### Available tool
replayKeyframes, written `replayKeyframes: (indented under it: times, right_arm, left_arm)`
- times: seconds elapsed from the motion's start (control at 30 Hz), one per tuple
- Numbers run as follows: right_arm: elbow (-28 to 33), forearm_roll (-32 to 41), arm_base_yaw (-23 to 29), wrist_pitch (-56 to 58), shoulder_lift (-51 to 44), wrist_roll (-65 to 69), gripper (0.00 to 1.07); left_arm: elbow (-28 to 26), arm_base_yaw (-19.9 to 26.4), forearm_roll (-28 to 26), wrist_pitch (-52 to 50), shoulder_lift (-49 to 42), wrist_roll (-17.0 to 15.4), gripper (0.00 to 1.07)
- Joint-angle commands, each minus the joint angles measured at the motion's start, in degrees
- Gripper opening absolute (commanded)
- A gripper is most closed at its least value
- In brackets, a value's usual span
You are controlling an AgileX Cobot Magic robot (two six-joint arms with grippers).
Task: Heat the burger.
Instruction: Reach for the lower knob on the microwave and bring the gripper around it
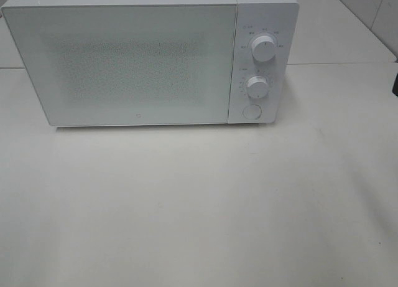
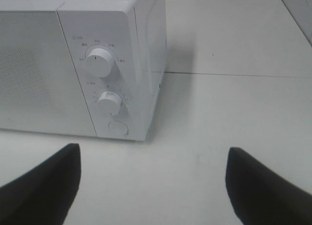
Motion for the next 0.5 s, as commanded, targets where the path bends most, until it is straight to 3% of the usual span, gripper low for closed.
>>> replayKeyframes:
  times: [0.03,0.5]
  right_arm:
    - [0.3,0.0,-0.5,-6.9,2.5,3.1,0.76]
    - [0.3,-0.6,-0.5,-25.3,21.9,2.8,0.76]
  left_arm:
    - [0.3,0.3,-0.3,-0.2,-1.6,-0.2,1.0]
    - [0.3,0.3,-0.3,-0.2,-1.6,-0.2,1.0]
